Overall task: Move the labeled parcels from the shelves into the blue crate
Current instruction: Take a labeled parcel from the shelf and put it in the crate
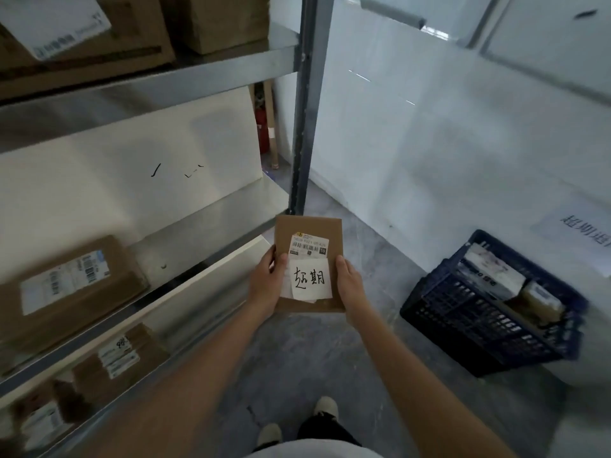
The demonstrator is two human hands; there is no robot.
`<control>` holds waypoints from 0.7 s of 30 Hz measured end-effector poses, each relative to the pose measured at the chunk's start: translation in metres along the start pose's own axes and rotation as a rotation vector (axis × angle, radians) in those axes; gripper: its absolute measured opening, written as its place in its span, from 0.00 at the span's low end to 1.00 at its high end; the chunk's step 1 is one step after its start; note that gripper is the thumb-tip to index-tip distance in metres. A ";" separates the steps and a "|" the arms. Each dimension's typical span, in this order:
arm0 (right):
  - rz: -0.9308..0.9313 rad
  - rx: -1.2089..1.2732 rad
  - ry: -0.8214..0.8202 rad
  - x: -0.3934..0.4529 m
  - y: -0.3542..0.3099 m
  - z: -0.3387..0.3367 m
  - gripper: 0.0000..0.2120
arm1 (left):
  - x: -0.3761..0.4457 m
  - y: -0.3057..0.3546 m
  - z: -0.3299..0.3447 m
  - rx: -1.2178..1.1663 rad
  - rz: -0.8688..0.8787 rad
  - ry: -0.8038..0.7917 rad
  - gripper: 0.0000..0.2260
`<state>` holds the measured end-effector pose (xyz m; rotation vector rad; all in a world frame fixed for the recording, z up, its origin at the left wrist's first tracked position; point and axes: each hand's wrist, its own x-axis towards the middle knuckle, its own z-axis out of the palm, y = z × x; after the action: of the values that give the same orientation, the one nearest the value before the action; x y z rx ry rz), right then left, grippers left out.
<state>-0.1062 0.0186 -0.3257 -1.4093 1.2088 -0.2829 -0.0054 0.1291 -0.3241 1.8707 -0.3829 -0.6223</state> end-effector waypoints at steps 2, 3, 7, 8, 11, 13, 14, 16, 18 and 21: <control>0.004 0.014 0.038 0.002 0.006 -0.008 0.23 | 0.001 0.005 0.008 0.017 0.010 -0.039 0.18; 0.015 0.021 0.053 0.001 0.006 -0.013 0.23 | 0.002 0.006 0.013 0.026 0.007 -0.054 0.19; 0.033 0.071 0.095 0.000 0.007 -0.042 0.19 | 0.003 0.017 0.040 0.084 0.014 -0.098 0.20; 0.030 0.077 0.103 0.002 0.009 -0.050 0.20 | 0.002 0.020 0.048 0.098 0.023 -0.102 0.20; 0.052 0.106 0.122 0.008 0.015 -0.077 0.20 | 0.000 0.030 0.074 0.108 0.041 -0.136 0.19; 0.055 0.120 0.137 0.014 0.018 -0.097 0.21 | 0.001 0.035 0.096 0.101 0.047 -0.150 0.18; 0.047 0.124 0.147 0.019 0.020 -0.108 0.21 | 0.002 0.038 0.108 0.101 0.051 -0.156 0.18; 0.047 0.141 0.162 0.026 0.023 -0.132 0.20 | 0.002 0.046 0.134 0.097 0.061 -0.182 0.17; 0.066 0.160 0.164 0.034 0.028 -0.158 0.20 | 0.000 0.056 0.163 0.103 0.060 -0.213 0.18; 0.088 0.170 0.206 0.050 0.035 -0.204 0.21 | -0.001 0.070 0.209 0.108 0.070 -0.252 0.18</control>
<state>-0.2570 -0.1315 -0.3231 -1.1981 1.3768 -0.4673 -0.1262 -0.0547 -0.3190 1.8762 -0.6544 -0.8066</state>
